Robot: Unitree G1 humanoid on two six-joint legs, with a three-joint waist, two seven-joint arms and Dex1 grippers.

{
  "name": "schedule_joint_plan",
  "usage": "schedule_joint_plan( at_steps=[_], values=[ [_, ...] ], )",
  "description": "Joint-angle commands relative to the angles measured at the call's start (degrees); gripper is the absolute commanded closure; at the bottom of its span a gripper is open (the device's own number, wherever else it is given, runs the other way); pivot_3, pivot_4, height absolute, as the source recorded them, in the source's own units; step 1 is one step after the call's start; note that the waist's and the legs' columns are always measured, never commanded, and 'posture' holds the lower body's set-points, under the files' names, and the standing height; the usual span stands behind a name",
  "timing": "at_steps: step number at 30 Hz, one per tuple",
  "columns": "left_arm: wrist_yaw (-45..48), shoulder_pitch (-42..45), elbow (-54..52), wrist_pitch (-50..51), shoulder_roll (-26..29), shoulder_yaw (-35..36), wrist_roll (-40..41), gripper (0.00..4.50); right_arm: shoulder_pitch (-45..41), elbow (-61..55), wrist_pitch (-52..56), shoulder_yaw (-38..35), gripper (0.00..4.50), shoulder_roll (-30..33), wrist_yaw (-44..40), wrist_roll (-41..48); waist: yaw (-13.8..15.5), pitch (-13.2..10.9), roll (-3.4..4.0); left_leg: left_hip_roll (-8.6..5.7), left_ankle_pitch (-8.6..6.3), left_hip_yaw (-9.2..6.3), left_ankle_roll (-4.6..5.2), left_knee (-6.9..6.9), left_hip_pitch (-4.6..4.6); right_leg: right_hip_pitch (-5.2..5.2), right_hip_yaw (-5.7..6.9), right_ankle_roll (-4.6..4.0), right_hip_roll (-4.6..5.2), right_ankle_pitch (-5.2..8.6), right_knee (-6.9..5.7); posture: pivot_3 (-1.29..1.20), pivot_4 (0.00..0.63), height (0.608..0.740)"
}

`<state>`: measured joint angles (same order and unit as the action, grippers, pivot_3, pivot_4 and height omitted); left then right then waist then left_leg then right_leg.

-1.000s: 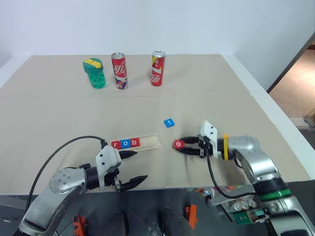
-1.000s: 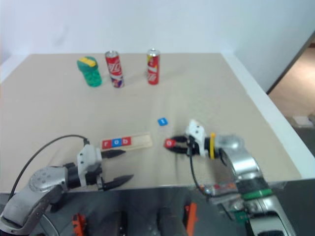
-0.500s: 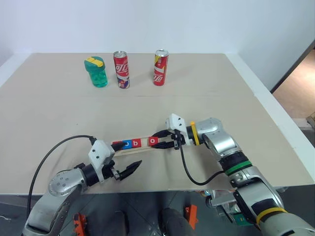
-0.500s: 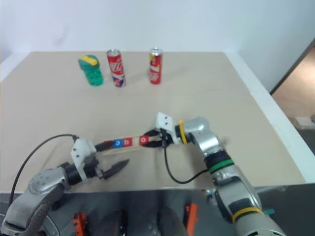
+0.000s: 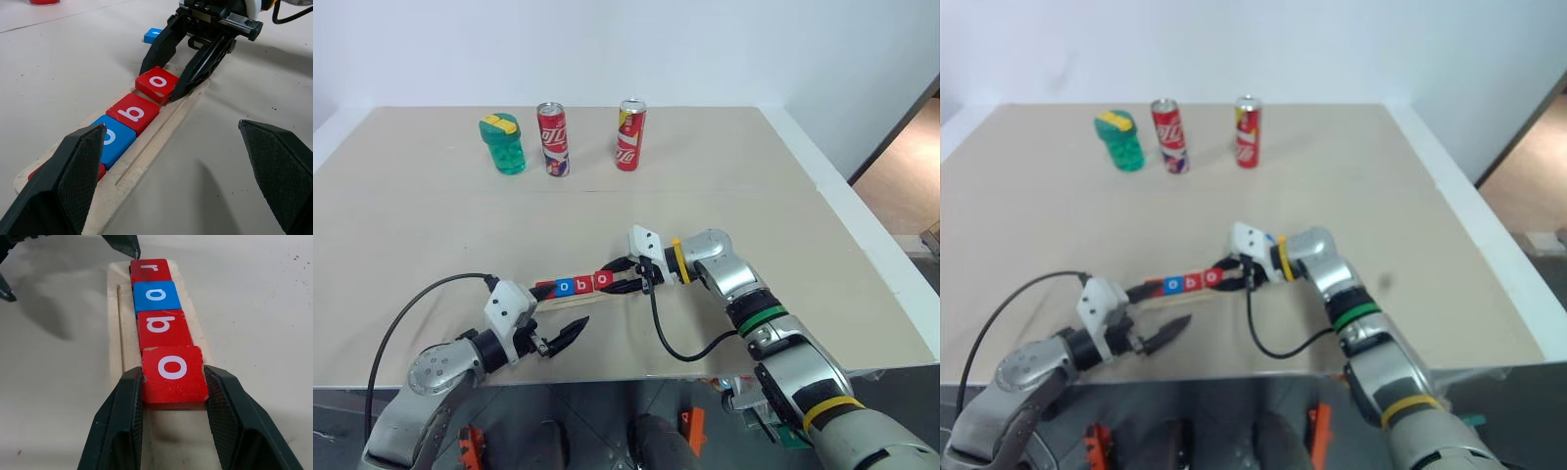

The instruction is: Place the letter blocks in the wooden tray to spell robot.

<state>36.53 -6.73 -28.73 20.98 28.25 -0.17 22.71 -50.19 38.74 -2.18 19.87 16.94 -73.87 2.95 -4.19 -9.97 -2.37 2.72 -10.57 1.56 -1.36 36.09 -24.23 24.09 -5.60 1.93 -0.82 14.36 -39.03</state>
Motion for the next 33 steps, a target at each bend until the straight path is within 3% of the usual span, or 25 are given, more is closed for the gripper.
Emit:
schedule_joint_plan(
  at_steps=[1, 4, 5, 30, 31, 33],
  values=[
    [-0.20, -0.21, -1.55, -0.66, 0.14, 0.51, 0.04, 0.00, -2.63, 2.31, -1.61, -0.57, 3.04, -1.26, -0.61, -0.49, 0.00, 0.00, 0.00, 0.01, 0.00, -0.01, 0.00, 0.00, 0.00, 0.00, 0.01, 0.00, -0.01, 0.00, 0.00, 0.00, 0.150, 0.740],
    [-0.25, -0.19, -1.55, -0.61, 0.12, 0.49, -0.05, 0.00, -2.89, 3.00, -1.59, -0.65, 3.04, -1.55, -0.97, -0.58, -0.01, 0.00, 0.00, 0.01, 0.00, -0.01, 0.00, 0.00, 0.00, 0.00, 0.01, -0.01, -0.01, -0.01, 0.00, 0.00, 0.150, 0.740],
    [-0.27, -0.19, -1.53, -0.59, 0.12, 0.45, -0.10, 0.00, -2.99, 3.37, -1.89, -0.68, 2.65, -1.70, -0.86, -0.70, -0.01, 0.00, 0.00, 0.01, 0.00, -0.01, 0.00, 0.00, 0.00, 0.00, 0.00, -0.01, -0.01, -0.01, 0.00, 0.00, 0.150, 0.740],
    [-0.23, 1.14, -0.51, 0.07, 0.16, -0.05, -0.45, 0.00, -2.58, -0.47, 4.30, -1.29, 2.65, -1.49, -0.46, -0.70, -0.04, 0.00, 0.01, 0.02, 0.00, -0.01, 0.00, 0.00, 0.01, 0.00, 0.01, -0.03, -0.02, -0.02, -0.02, 0.00, 0.150, 0.740],
    [-0.18, 1.25, -0.42, 0.07, 0.17, -0.10, -0.48, 0.00, -2.50, -0.86, 4.80, -1.29, 2.13, -1.42, -0.39, -0.69, -0.04, 0.00, 0.01, 0.02, 0.00, 0.00, 0.00, 0.00, 0.01, 0.00, 0.01, -0.03, -0.02, -0.02, -0.02, 0.00, 0.150, 0.740],
    [-0.16, 1.47, -0.23, 0.11, 0.14, -0.16, -0.51, 0.00, -2.25, -1.85, 5.94, -1.25, 2.02, -1.20, -0.21, -0.78, -0.03, 0.00, 0.01, 0.02, 0.00, 0.00, 0.00, 0.00, 0.01, 0.01, 0.01, -0.03, -0.01, -0.02, -0.02, 0.00, 0.150, 0.740]
  ],
)
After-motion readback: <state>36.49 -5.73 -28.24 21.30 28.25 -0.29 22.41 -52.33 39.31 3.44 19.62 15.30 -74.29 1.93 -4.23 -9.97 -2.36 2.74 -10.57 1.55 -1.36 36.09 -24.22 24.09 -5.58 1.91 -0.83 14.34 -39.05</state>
